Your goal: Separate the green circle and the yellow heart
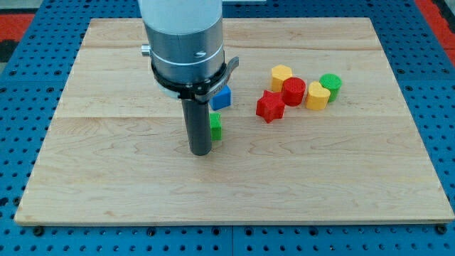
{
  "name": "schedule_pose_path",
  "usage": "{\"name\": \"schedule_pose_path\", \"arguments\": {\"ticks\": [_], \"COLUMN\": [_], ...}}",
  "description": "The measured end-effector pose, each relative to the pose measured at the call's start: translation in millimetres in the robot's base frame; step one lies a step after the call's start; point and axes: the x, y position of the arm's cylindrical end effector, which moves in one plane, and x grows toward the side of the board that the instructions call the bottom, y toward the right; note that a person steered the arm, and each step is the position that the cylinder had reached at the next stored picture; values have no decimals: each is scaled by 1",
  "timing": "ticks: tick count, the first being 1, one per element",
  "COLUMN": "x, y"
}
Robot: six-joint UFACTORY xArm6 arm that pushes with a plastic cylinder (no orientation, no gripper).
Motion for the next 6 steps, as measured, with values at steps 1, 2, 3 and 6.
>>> {"name": "schedule_pose_path", "arguments": {"ticks": [1,2,3,6], "x": [-17,-35,25,-112], "y": [2,11,105,193]}}
